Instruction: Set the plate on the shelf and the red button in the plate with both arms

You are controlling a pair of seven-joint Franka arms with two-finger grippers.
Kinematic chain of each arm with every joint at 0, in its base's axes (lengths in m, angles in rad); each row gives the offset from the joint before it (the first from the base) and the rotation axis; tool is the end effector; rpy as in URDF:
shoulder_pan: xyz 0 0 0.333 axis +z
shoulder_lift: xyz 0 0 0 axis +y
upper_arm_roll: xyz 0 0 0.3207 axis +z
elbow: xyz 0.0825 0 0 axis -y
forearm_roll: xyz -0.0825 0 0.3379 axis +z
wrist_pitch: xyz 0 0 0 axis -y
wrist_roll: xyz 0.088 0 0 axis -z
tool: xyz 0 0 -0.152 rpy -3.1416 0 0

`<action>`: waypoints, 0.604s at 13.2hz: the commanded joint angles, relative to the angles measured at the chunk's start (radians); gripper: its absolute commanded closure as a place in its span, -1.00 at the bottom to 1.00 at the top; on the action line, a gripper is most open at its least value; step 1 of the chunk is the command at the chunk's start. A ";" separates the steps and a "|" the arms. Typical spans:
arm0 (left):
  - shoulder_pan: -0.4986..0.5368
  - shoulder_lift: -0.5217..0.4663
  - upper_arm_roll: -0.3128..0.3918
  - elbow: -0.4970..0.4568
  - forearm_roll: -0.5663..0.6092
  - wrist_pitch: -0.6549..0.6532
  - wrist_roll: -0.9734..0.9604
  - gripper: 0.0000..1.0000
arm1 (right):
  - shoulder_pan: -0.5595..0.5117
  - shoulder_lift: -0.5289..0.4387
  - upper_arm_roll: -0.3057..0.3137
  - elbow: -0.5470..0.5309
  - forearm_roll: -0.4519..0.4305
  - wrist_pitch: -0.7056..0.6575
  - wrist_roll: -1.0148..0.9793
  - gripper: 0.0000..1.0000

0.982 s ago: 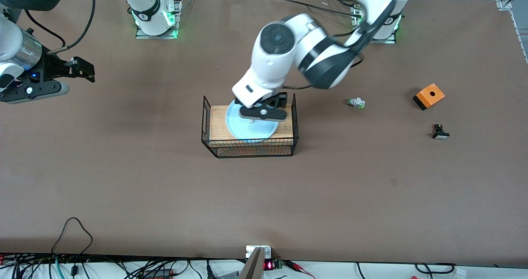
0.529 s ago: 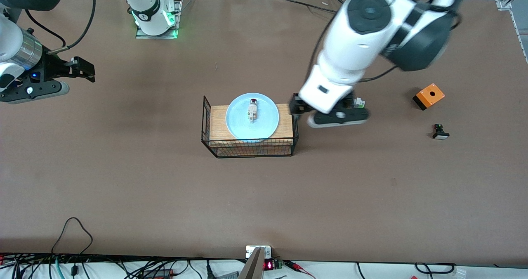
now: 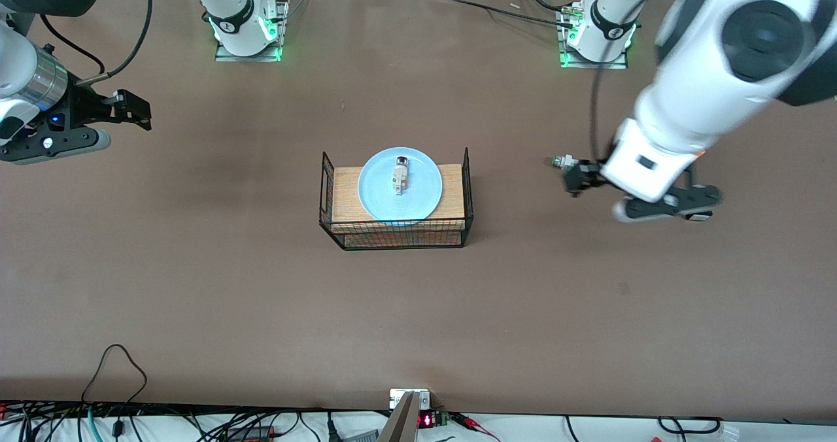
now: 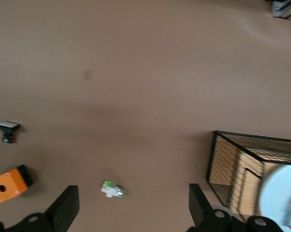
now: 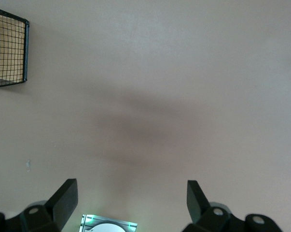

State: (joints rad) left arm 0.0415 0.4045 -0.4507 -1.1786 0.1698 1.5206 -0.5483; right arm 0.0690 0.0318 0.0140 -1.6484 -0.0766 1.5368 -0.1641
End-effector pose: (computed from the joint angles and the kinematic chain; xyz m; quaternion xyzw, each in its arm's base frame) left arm 0.5918 -0.1680 0.5337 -0.9961 -0.0875 0.0123 0.0047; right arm 0.5022 0.0298 0.5335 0.9889 0.1243 -0.0731 0.0351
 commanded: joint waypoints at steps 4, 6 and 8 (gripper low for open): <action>0.155 -0.199 0.207 -0.172 -0.174 -0.002 0.403 -1.00 | -0.005 0.010 0.008 0.024 0.001 -0.014 0.006 -1.00; 0.112 -0.248 0.291 -0.257 -0.205 0.044 0.506 -1.00 | -0.005 0.010 0.008 0.024 0.001 -0.012 0.006 -1.00; 0.052 -0.297 0.343 -0.343 -0.197 0.087 0.533 -1.00 | -0.005 0.010 0.008 0.024 0.001 -0.012 0.006 -1.00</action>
State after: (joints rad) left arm 0.1711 0.1963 -0.1624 -1.3831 -0.0191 1.5420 -0.0457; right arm 0.0691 0.0320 0.0141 -1.6474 -0.0766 1.5369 -0.1641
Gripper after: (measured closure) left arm 0.000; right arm 0.000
